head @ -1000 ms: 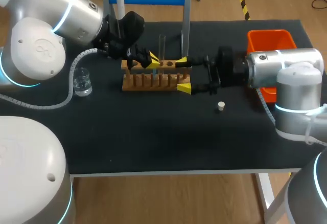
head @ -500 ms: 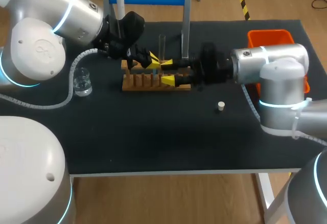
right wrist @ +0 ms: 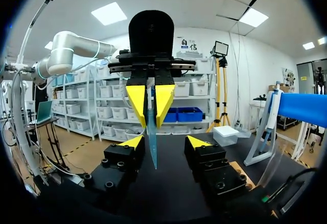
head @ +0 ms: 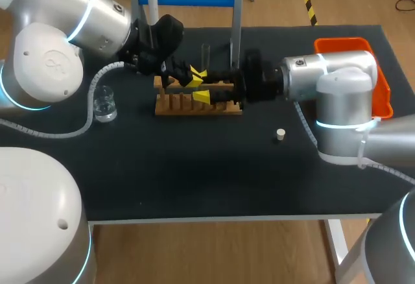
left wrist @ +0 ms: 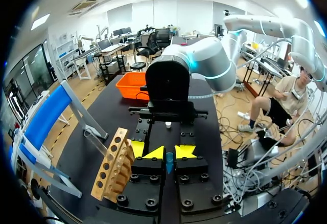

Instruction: Invert the test tube, pick up the pipette, mount the tip to pipette, aspirate from beaker and dispense into the tube, eject the tip, return the pipette, and cap with the stopper.

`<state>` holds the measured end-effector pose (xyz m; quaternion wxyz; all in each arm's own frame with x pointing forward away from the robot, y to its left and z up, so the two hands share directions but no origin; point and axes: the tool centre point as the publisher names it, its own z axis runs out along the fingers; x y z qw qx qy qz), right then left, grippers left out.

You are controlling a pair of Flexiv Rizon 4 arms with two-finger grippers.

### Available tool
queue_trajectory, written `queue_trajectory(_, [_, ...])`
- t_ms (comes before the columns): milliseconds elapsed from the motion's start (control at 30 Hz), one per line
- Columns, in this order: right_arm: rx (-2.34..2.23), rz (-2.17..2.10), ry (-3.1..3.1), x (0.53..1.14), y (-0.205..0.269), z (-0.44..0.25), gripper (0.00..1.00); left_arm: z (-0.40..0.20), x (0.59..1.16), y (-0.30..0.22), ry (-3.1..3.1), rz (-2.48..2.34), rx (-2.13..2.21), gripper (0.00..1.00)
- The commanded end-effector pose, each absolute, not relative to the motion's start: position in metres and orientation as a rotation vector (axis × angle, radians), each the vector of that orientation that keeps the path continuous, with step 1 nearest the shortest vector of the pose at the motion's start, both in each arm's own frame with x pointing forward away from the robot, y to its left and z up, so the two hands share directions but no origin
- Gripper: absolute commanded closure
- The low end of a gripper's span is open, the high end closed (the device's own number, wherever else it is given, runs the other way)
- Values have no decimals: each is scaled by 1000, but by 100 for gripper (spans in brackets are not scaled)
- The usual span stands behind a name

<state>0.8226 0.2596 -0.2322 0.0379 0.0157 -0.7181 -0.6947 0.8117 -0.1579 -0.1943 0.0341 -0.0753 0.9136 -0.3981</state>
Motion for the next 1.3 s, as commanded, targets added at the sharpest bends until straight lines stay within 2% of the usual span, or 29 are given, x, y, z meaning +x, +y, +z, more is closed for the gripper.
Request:
queue_trajectory(33, [64, -2134, -2190, 825, 265, -233, 51, -193, 812, -158, 2815, -1220, -231, 100])
queue_trajectory(500, [90, -2134, -2158, 820, 272, -231, 57, -193, 812, -158, 2815, -1220, -231, 100])
queue_trajectory(600, [93, -2135, -2156, 819, 272, -231, 62, -193, 812, -158, 2815, -1220, -231, 100])
queue_trajectory(767, [96, -2141, -2150, 817, 271, -230, 77, -193, 812, -158, 2815, -1220, -231, 100])
queue_trajectory(900, [97, -2143, -2146, 816, 270, -229, 100, -193, 812, -158, 2815, -1220, -231, 100])
queue_trajectory(1067, [102, -2147, -2141, 815, 269, -228, 100, -193, 812, -158, 2815, -1220, -231, 100])
queue_trajectory(1100, [103, -2147, -2139, 815, 268, -228, 100, -193, 812, -158, 2815, -1220, -231, 83])
queue_trajectory(1133, [104, -2147, -2138, 815, 268, -228, 100, -193, 812, -158, 2815, -1220, -231, 0])
queue_trajectory(1300, [108, -2149, -2132, 811, 259, -228, 100, -193, 812, -158, 2815, -1220, -231, 0])
